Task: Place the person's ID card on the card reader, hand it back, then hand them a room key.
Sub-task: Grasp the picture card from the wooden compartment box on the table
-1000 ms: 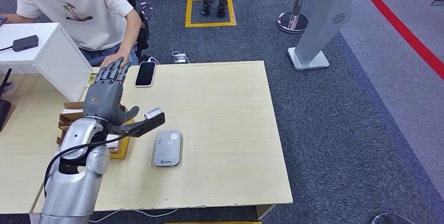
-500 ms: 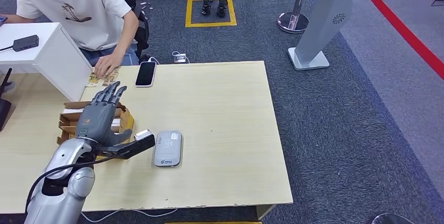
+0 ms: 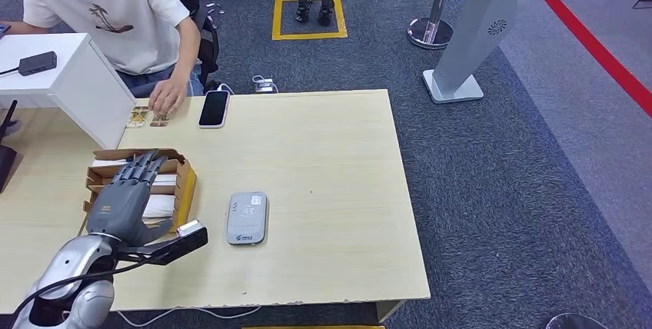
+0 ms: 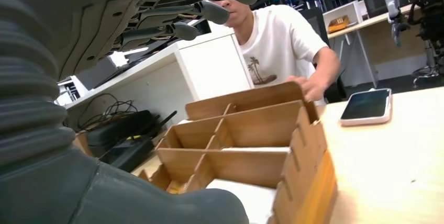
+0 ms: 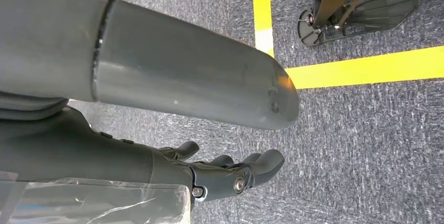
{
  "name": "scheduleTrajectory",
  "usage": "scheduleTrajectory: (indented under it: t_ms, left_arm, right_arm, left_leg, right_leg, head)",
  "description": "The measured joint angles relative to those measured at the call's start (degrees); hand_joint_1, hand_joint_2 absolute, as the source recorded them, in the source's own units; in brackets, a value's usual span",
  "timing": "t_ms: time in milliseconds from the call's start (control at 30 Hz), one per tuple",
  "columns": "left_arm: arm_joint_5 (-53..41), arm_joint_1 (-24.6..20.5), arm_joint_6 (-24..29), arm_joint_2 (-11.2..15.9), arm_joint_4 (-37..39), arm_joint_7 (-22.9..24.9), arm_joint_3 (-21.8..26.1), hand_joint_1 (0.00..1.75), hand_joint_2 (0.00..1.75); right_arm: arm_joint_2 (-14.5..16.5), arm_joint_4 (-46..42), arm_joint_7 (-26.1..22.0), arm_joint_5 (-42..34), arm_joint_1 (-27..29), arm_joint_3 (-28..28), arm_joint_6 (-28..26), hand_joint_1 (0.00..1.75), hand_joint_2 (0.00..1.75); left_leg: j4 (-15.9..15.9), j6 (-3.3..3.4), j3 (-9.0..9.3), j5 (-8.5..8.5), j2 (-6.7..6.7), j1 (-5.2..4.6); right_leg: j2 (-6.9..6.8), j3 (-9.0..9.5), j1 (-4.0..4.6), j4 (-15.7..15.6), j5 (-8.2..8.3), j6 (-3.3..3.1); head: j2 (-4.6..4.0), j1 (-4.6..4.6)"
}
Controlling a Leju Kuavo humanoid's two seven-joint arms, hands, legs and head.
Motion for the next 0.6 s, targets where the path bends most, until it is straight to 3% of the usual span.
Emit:
scheduleTrajectory:
  t_ms: [233, 600]
  left_arm:
    - [-0.85, 4.74, -0.24, 1.63, -3.98, 1.25, 2.84, 0.00, 1.75]
    - [-3.47, 11.46, -2.46, 1.36, -7.41, 2.31, 7.21, 0.00, 1.75]
  right_arm:
    - [0.00, 0.00, -0.07, 0.02, 0.00, 0.00, -0.12, 0.00, 0.00]
    - [-0.02, 0.00, 0.32, 0.52, -0.02, 0.00, -0.44, 0.00, 0.00]
  left_leg:
    - [0.01, 0.01, 0.00, -0.01, -0.01, -0.01]
    - [0.00, 0.00, -0.01, -0.03, -0.01, 0.00]
  right_leg:
    - [-0.03, 0.01, 0.00, -0.02, 0.00, 0.00]
    - [-0.02, 0.01, 0.00, -0.02, -0.01, 0.01]
  head:
    - [0.00, 0.00]
    - [0.00, 0.01]
